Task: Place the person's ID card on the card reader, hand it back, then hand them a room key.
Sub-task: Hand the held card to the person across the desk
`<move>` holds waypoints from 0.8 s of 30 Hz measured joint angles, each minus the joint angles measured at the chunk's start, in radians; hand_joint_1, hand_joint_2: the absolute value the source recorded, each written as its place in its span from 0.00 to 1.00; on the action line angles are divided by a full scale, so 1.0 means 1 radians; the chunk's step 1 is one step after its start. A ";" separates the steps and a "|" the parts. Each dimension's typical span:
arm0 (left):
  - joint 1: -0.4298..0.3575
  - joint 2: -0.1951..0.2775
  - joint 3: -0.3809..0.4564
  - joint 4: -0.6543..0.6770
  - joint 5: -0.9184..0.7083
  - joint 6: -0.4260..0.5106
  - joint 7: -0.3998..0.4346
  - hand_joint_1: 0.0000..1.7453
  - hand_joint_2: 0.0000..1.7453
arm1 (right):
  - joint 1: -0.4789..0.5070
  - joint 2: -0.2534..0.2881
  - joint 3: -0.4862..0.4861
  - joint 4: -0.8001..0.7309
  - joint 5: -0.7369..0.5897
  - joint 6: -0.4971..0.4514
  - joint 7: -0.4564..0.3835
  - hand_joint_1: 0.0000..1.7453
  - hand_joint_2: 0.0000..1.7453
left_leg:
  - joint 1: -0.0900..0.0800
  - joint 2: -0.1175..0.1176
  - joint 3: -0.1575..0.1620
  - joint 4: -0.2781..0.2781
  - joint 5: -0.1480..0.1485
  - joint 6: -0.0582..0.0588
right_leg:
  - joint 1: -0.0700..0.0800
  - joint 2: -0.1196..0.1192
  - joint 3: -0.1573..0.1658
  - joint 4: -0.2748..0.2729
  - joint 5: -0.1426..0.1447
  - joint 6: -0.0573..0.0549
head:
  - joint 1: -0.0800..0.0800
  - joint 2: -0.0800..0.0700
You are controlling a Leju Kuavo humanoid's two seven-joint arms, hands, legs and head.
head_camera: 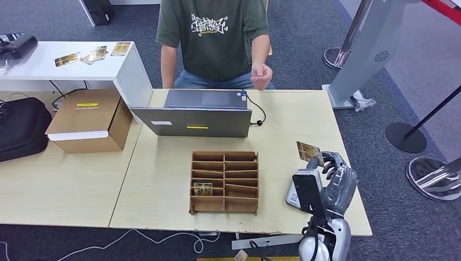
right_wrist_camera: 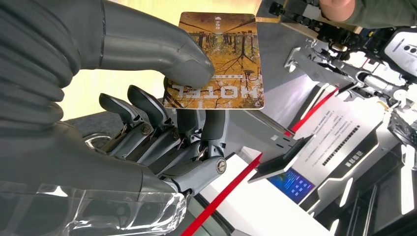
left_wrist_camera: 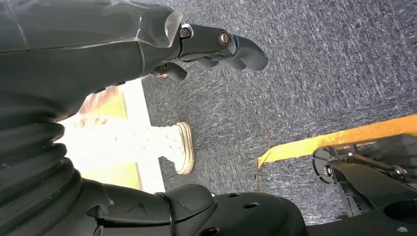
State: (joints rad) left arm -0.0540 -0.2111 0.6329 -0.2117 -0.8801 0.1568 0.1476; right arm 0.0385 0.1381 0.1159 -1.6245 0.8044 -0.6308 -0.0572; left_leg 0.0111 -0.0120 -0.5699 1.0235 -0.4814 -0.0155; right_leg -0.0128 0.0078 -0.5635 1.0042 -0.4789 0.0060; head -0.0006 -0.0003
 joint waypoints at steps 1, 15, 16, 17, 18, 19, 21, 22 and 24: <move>0.000 0.000 0.000 0.000 0.000 0.001 0.000 0.00 1.00 | -0.009 0.000 -0.001 0.010 -0.002 0.000 0.001 1.00 1.00 | 0.000 0.000 0.000 0.000 0.000 0.000 | 0.000 0.000 0.000 0.000 0.000 0.000 | 0.000 0.000; 0.000 -0.004 0.000 0.000 0.002 0.006 -0.001 0.00 1.00 | -0.012 0.000 -0.003 0.040 -0.037 0.011 0.012 1.00 1.00 | 0.000 -0.001 -0.001 0.000 0.000 0.000 | 0.000 -0.001 -0.001 0.000 0.000 0.000 | 0.000 0.000; 0.000 -0.005 0.000 0.000 -0.001 0.005 -0.001 0.00 1.00 | -0.009 0.000 -0.003 0.040 -0.031 0.010 0.013 1.00 1.00 | 0.000 -0.001 -0.001 0.000 0.000 0.000 | 0.000 -0.001 -0.001 0.000 0.000 0.000 | 0.000 0.000; 0.000 -0.005 0.000 0.000 -0.003 0.005 -0.002 0.00 1.00 | -0.006 0.000 -0.004 0.039 -0.022 0.010 0.015 1.00 1.00 | 0.000 -0.001 -0.001 0.000 0.000 0.000 | 0.000 -0.001 -0.001 0.000 0.000 0.000 | 0.000 0.000; 0.000 -0.006 0.000 0.000 -0.006 0.004 -0.002 0.00 1.00 | -0.002 0.000 -0.005 0.038 -0.008 0.008 0.016 1.00 1.00 | 0.000 -0.001 -0.001 0.000 0.000 0.000 | 0.000 -0.001 -0.001 0.000 0.000 0.000 | 0.000 0.000; 0.000 -0.006 0.000 0.000 -0.008 0.004 -0.002 0.00 1.00 | -0.001 0.000 -0.006 0.038 0.007 0.007 0.017 1.00 1.00 | 0.000 0.000 -0.001 0.000 0.000 0.000 | 0.000 -0.001 -0.001 0.000 0.000 0.000 | 0.000 0.000; 0.000 -0.006 0.000 0.000 -0.012 0.004 -0.002 0.00 1.00 | -0.001 0.000 -0.009 0.037 0.039 0.003 0.018 1.00 1.00 | 0.000 0.000 -0.001 0.000 0.000 0.000 | 0.000 -0.001 -0.001 0.000 0.000 0.000 | 0.000 0.000; 0.000 -0.006 0.000 0.000 -0.013 0.004 -0.003 0.00 1.00 | -0.002 0.000 -0.010 0.037 0.055 0.001 0.018 1.00 1.00 | 0.000 0.000 -0.002 0.000 0.000 0.000 | 0.000 -0.001 -0.001 0.000 0.000 0.000 | 0.000 0.000; 0.000 -0.006 0.000 0.000 -0.018 0.005 -0.005 0.00 1.00 | -0.008 0.000 -0.012 0.039 0.089 -0.004 0.018 1.00 1.00 | 0.000 0.000 -0.002 0.000 0.000 0.000 | 0.000 0.000 -0.001 0.000 0.000 0.000 | 0.000 0.000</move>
State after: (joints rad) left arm -0.0539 -0.2176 0.6329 -0.2117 -0.8982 0.1616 0.1423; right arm 0.0310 0.1381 0.1037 -1.5860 0.8935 -0.6346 -0.0394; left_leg 0.0111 -0.0124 -0.5716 1.0235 -0.4811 -0.0156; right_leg -0.0128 0.0073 -0.5646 1.0042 -0.4792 0.0062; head -0.0008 -0.0002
